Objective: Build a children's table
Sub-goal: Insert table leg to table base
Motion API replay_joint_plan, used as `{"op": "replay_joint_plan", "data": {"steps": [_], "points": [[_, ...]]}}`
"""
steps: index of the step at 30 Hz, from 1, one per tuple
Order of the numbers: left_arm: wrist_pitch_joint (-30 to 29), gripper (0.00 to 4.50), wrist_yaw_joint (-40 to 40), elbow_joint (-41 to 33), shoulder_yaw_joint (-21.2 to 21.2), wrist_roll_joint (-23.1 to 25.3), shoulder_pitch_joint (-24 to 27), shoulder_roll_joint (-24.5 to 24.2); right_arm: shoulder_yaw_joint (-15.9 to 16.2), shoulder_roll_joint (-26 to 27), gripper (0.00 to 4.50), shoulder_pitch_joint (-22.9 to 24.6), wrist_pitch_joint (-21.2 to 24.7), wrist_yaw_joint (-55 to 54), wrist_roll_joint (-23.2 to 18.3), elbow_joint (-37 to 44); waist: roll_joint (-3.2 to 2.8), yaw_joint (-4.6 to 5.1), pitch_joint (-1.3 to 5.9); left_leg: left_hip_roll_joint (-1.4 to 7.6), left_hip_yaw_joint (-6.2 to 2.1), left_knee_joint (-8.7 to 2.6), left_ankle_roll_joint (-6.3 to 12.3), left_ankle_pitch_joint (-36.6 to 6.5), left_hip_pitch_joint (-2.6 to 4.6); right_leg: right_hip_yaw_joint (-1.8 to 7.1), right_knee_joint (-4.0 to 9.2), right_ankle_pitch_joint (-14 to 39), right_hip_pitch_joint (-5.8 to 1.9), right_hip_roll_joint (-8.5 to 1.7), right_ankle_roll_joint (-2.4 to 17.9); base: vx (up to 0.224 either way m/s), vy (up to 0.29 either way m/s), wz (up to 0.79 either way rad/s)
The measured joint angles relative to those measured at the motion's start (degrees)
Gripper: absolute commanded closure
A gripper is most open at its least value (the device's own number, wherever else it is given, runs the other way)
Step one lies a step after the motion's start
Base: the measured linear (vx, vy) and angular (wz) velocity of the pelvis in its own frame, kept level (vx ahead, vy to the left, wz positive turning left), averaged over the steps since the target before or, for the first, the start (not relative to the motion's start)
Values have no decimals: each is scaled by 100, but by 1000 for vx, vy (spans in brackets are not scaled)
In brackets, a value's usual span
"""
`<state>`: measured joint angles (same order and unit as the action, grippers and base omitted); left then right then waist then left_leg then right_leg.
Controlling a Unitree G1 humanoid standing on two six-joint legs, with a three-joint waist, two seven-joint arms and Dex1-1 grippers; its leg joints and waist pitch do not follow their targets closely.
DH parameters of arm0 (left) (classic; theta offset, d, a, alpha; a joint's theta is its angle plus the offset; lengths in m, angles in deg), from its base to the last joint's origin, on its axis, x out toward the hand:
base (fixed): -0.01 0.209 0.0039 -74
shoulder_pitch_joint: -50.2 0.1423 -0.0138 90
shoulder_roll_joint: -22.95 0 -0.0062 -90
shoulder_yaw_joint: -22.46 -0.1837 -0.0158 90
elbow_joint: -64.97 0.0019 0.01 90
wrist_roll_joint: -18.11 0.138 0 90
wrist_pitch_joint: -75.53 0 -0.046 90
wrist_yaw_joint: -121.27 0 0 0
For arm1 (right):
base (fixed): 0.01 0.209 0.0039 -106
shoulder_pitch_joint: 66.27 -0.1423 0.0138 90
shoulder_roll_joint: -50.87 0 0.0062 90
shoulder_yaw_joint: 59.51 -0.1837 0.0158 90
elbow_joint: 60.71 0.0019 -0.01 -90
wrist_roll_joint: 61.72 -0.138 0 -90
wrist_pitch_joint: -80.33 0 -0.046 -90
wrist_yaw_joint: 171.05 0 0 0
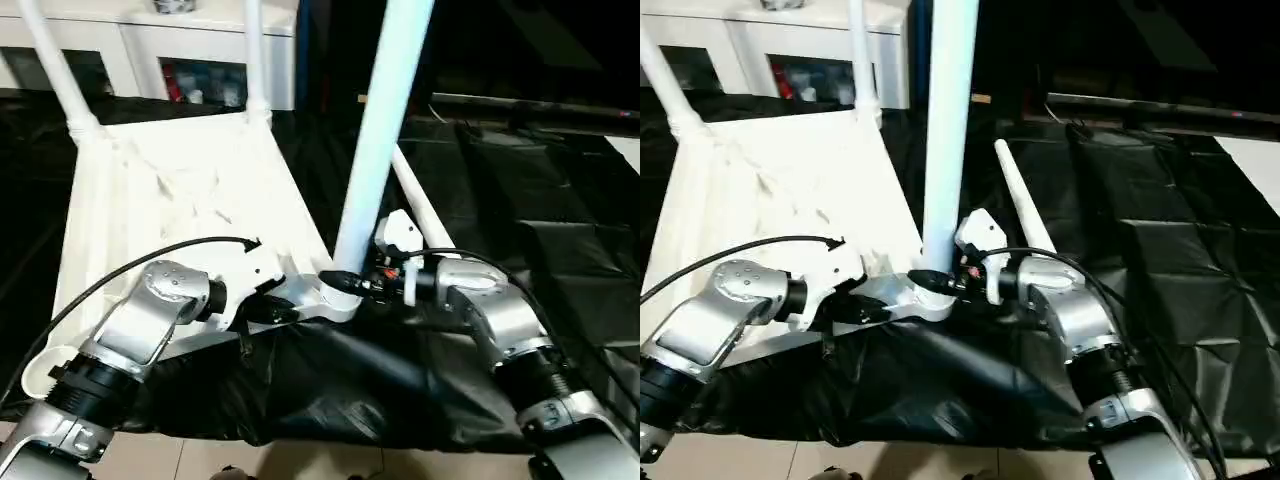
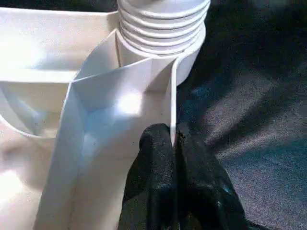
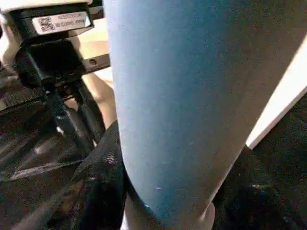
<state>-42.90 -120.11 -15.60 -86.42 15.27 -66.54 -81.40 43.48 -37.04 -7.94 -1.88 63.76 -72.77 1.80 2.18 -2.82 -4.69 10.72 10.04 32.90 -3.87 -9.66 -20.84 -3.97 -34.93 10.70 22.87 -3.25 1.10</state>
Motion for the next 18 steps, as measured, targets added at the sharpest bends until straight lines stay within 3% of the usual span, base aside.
{"op": "replay_joint_plan", "data": {"steps": [4, 6, 10, 12, 18], "points": [[-254, 450, 484, -78, 106, 76, -4, 173, -82, 272, 261, -65, -52, -769, 102, -141, 13, 71, -55, -1, -13, -4, 0, 0, 15, -14, 27, 1, 3, -1, -2, 0, 0, 0], [-665, 450, 1120, -208, 225, 270, -23, 603, -310, 610, 261, -114, -42, -1631, 226, -283, 17, 113, -99, -6, -30, -23, 0, 0, 26, -32, 91, 2, -7, -1, -4, -25, 18, -9], [-1271, 450, 1972, -465, 312, 476, -50, 1147, -476, 932, 261, -248, -40, -2709, 366, -475, -19, 206, -163, -7, -141, -38, 0, 0, -14, -199, 296, 4, -19, -21, -5, -34, 39, -18], [-1609, 450, 2455, -610, 361, 602, -39, 1523, -574, 1157, 261, -363, -55, -3249, 441, -643, -13, 268, -179, -8, -174, -48, 0, -1, -22, -239, 368, 2, -23, -22, -3, -27, 63, -23], [-1989, 450, 3280, -759, 416, 815, 2, 2042, -647, 1528, 262, -603, -81, -4116, 538, -958, -1, 287, -217, -11, -178, -68, 0, -1, 14, -272, 401, 3, -21, -30, -4, 0, 0, 0]]}}
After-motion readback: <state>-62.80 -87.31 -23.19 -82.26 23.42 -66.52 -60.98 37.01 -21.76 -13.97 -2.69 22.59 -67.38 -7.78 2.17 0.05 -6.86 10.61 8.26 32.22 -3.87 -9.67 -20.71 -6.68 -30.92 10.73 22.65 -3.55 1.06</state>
